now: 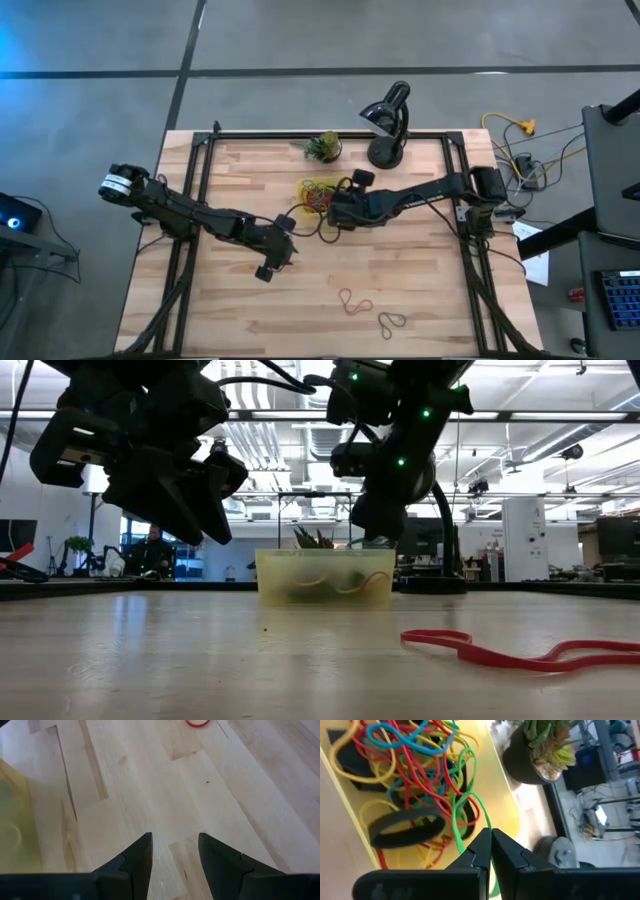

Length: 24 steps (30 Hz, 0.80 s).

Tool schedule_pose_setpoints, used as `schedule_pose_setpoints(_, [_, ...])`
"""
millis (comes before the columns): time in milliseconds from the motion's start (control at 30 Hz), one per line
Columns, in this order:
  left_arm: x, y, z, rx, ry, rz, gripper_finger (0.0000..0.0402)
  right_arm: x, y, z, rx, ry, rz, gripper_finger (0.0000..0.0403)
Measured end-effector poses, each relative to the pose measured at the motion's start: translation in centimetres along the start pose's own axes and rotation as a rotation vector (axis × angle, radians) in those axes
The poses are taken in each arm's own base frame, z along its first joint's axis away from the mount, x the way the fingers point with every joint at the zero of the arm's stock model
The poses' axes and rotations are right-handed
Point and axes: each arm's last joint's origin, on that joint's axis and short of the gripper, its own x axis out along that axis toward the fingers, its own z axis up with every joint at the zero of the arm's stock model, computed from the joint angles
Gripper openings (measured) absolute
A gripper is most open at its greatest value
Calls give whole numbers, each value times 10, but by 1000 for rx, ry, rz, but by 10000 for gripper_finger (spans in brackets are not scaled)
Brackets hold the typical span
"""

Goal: Pick and place rubber bands into bin
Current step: Put the green rubber band in the yellow bin, then put the purple rubber band in the yellow bin

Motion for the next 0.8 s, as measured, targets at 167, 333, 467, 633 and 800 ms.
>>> schedule_pose_setpoints(167, [0, 0, 0, 0, 1, 0, 144, 5, 3, 2, -17, -46, 54, 17])
schedule_pose_setpoints(333, [0, 0, 0, 0, 1, 0, 144, 6, 4, 2, -25, -52, 72, 54])
schedule_pose_setpoints(467, [0, 0, 0, 0, 1, 0, 144, 6, 4, 2, -39, -51, 69, 86])
schedule_pose_setpoints(633, [0, 0, 0, 0, 2, 0, 144, -6, 0, 3, -57, -77, 76, 117])
schedule_pose_setpoints(800, [0, 0, -1, 0, 5, 0, 144, -39, -4, 4, -51, -156, 109, 134])
